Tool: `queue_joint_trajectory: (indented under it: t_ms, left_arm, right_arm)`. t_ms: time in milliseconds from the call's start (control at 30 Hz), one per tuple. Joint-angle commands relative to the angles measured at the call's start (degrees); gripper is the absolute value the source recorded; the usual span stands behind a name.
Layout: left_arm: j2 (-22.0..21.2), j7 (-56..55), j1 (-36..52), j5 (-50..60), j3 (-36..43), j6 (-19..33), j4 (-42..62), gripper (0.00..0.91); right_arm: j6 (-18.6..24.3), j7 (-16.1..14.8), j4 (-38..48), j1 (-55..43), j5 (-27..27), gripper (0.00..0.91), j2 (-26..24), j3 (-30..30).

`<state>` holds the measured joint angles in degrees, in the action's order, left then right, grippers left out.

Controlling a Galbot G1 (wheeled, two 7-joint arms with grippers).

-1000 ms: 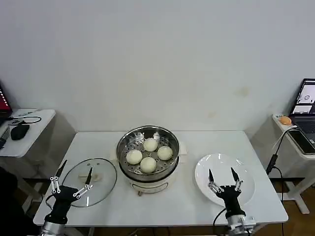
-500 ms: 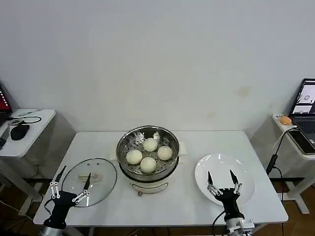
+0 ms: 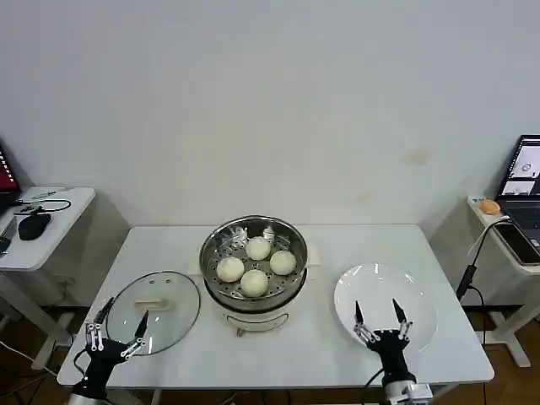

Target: Take steamed baozi put them in steamer then cover it.

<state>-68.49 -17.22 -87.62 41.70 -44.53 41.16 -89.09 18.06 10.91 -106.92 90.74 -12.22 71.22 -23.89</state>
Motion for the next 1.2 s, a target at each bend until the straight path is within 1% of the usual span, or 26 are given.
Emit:
queue_joint_trajectory:
  t_ms: [33,200,333,433,567,700,833,1000,1200]
  left_arm:
    - [1.78,-6.12,6.08,21.33,1.20,-2.27,11.44,0.907]
    - [2.45,-6.17,8.21,21.92,2.11,-5.30,14.53,0.907]
    - [3.00,-7.43,10.88,21.73,2.33,-8.85,17.03,0.907]
    - [3.01,-8.05,13.53,21.60,2.73,-10.32,18.80,0.907]
    - [2.93,-7.46,16.24,20.23,3.89,-10.83,20.17,0.907]
    - [2.60,-5.88,17.53,19.80,5.31,-12.35,19.45,0.907]
    - [2.12,-5.65,19.63,19.95,5.92,-13.91,21.21,0.907]
    - [2.91,-4.10,20.26,19.88,6.43,-15.05,21.35,0.907]
    - [2.74,-4.22,21.01,18.76,6.93,-15.93,21.66,0.907]
  right_arm:
    - [0.66,-0.01,0.03,0.99,0.68,0.907,0.72,-0.37]
    - [0.86,-0.17,0.47,1.26,0.51,0.907,1.11,-0.78]
    - [0.64,-0.26,0.97,0.66,0.47,0.907,1.49,-0.81]
    - [0.34,-0.36,0.96,0.35,0.60,0.907,1.84,-0.69]
    - [0.05,-0.37,0.73,0.27,0.69,0.907,2.04,-0.75]
    - [-0.01,-0.44,0.60,0.49,0.60,0.907,1.89,-1.14]
    - [-0.03,-0.48,0.40,0.61,0.39,0.907,1.97,-1.37]
    - [-0.01,-0.67,0.52,0.64,0.44,0.907,2.05,-1.17]
    - [-0.02,-0.75,0.57,0.64,0.47,0.907,2.28,-1.09]
